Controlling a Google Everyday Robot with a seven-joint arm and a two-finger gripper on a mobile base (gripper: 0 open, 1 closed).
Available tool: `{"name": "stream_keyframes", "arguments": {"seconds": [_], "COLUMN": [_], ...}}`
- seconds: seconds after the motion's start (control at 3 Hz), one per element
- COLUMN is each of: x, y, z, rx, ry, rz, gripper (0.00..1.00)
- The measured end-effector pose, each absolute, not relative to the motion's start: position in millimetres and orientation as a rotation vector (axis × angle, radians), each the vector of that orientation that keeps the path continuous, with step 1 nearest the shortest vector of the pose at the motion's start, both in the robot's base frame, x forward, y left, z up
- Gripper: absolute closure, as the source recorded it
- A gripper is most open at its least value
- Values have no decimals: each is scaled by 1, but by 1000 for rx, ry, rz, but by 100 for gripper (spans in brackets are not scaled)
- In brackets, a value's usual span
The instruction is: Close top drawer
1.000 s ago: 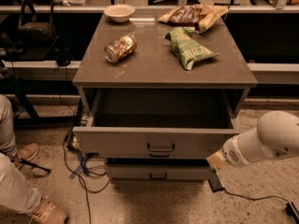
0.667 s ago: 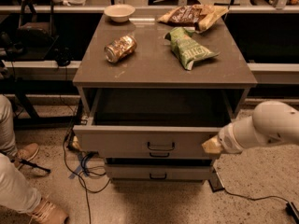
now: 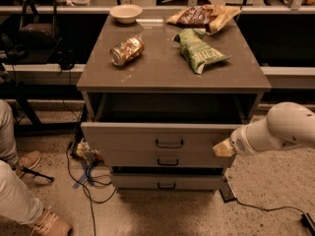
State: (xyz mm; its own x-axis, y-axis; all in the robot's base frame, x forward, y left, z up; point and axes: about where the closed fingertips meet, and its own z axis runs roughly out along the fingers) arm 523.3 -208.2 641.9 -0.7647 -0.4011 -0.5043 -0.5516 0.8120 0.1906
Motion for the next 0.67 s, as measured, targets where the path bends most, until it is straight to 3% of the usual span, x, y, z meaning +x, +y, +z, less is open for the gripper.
{"name": "stream_keyframes", "arguments": {"seconds": [0.67], "x": [571], "y": [-218], "z": [630], "rx": [-672], "ry": [2504], "rz": [443], "gripper": [100]}}
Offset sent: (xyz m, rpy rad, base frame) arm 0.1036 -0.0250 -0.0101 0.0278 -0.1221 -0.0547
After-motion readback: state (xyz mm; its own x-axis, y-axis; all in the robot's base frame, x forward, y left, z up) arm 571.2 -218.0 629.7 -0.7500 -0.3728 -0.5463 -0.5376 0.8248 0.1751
